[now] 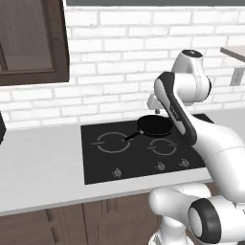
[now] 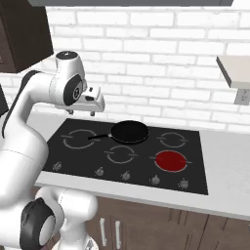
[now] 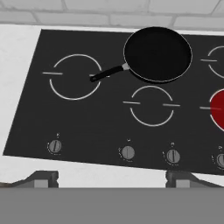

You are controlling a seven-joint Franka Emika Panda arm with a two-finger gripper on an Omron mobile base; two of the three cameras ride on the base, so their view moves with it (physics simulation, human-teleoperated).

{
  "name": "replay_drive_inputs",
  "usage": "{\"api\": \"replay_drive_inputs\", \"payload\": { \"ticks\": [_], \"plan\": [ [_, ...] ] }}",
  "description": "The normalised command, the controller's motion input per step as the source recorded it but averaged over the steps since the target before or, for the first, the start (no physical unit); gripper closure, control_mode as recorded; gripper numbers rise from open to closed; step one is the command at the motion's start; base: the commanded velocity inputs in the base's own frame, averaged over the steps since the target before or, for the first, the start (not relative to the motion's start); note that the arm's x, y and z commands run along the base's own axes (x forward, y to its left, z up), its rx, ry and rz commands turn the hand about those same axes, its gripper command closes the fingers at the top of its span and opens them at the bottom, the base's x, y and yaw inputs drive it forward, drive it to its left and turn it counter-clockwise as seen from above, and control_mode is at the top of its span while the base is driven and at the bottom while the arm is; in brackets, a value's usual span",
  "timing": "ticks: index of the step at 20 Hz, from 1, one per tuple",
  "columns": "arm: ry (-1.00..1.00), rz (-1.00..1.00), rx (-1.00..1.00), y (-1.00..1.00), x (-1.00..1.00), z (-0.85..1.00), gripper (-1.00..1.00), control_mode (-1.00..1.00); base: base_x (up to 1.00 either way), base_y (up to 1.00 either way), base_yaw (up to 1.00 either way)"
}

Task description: Turn off the front right burner of the stove.

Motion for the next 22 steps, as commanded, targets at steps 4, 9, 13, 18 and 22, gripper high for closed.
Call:
{"api": "replay_drive_inputs", "payload": {
  "ticks": [4, 9, 13, 18, 22],
  "plan": [
    [0.01, -0.03, 0.0, -0.11, -0.18, -0.1, -1.0, -1.0, 0.0, 0.0, 0.0],
    [0.0, -0.05, 0.0, -0.71, -0.39, -0.43, -1.0, -1.0, 0.0, 0.0, 0.0],
    [0.0, -0.11, 0.03, -1.0, -0.24, -0.43, -1.0, -1.0, 0.0, 0.0, 0.0],
    [0.0, -0.05, 0.0, -1.0, -0.07, -0.31, -1.0, -1.0, 0.0, 0.0, 0.0],
    [0.0, 0.0, 0.0, -1.0, 0.03, -0.18, -1.0, -1.0, 0.0, 0.0, 0.0]
  ]
}}
